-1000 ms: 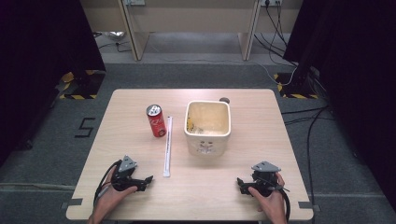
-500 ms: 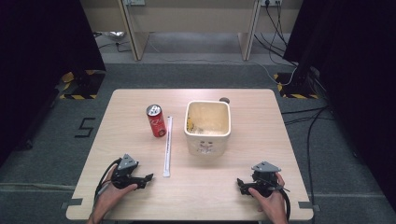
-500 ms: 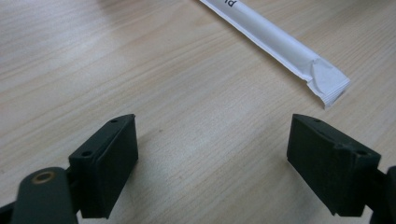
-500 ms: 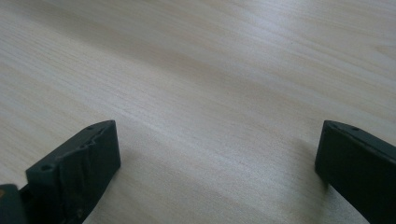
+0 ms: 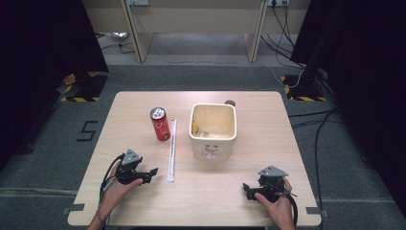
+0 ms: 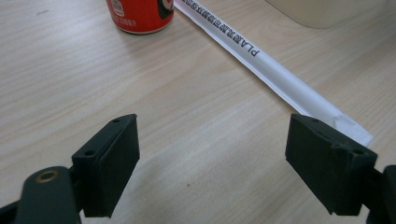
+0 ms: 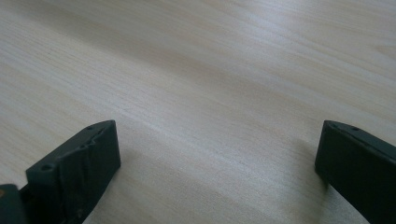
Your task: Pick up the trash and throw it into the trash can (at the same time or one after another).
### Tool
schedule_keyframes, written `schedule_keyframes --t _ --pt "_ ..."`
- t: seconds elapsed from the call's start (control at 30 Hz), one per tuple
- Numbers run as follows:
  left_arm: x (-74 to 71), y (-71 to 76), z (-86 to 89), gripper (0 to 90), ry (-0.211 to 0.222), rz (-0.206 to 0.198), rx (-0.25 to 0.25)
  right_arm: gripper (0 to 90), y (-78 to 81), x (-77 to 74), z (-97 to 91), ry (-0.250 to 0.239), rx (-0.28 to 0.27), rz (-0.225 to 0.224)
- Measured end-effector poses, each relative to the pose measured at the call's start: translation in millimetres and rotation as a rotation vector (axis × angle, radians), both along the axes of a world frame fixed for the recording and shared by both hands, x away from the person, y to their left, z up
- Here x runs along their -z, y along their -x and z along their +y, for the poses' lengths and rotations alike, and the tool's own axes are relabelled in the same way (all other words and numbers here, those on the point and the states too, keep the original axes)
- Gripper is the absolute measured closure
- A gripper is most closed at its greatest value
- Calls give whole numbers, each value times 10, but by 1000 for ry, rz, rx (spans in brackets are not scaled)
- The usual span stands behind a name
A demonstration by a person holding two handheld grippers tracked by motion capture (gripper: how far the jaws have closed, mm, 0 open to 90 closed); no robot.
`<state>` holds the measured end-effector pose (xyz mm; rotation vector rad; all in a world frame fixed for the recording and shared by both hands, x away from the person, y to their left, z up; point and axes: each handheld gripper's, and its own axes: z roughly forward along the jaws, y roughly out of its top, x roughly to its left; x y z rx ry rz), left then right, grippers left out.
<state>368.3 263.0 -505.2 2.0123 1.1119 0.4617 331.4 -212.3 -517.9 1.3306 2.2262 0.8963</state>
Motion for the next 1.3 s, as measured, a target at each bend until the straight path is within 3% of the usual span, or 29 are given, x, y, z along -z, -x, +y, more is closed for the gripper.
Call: schedule_keyframes --t 0.3,0.53,0.73,1.0,1.3 --pt "-98 -98 -32 174 -5 -17 -14 3 0 1 1 -1 0 -1" --pt "-160 -205 -14 168 3 -4 -18 3 0 0 -3 1 -6 0" --pt "-256 -295 -59 166 7 -23 -5 3 0 0 -3 0 -6 0" --pt "-367 -487 -59 157 42 -58 -32 3 -1 0 -4 1 -7 0" --pt "-424 -619 -79 157 40 -74 -47 3 -1 0 -4 1 -8 0"
